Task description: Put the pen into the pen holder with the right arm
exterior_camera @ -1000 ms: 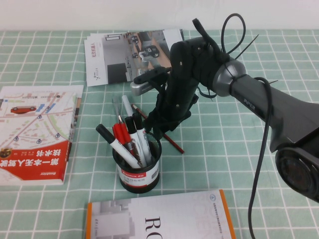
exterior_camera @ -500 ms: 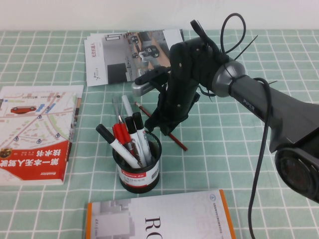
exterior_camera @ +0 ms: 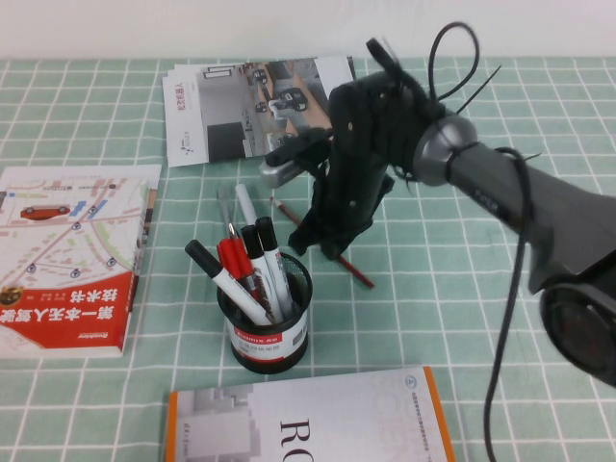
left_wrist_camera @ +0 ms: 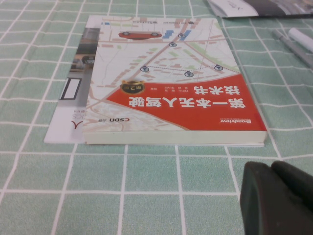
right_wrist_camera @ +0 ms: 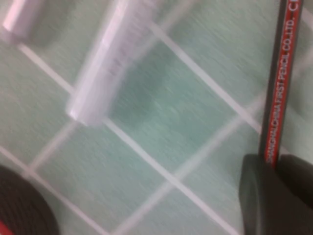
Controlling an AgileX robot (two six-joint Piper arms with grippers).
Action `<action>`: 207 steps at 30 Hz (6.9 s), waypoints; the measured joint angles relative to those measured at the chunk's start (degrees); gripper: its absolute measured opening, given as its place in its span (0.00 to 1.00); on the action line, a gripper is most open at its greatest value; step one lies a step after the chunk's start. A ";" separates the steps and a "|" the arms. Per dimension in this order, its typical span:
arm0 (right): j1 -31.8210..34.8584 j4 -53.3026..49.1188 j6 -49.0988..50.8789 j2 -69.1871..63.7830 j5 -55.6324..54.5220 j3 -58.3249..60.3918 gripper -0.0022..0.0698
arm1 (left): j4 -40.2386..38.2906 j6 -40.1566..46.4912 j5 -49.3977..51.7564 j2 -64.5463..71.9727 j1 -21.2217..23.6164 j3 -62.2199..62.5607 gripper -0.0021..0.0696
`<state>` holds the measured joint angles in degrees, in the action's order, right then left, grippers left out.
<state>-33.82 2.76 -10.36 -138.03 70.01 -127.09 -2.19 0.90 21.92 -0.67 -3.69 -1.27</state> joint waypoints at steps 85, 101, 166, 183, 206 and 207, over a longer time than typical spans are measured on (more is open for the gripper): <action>-10.60 -19.75 22.63 36.73 -122.53 85.85 0.55 | 0.00 0.00 0.00 0.00 0.00 0.00 0.02; -10.60 -29.62 35.16 67.25 -78.05 85.99 0.01 | 0.00 0.00 0.00 0.00 0.00 0.00 0.02; 26.11 -18.02 28.51 138.51 -55.41 128.42 0.00 | 0.00 0.00 0.00 0.00 0.00 0.00 0.02; 26.11 -0.76 9.54 138.51 -49.48 128.55 0.00 | 0.00 0.00 0.00 0.00 0.00 0.00 0.02; 26.11 0.19 9.54 138.51 -49.48 128.55 0.00 | 0.00 0.00 0.00 0.00 0.00 0.00 0.02; 26.11 0.33 9.54 138.51 -49.48 128.55 0.00 | 0.00 0.00 0.00 0.00 0.00 0.00 0.02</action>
<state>-7.71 3.08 -0.82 0.47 20.53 1.47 -2.19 0.90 21.92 -0.67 -3.69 -1.27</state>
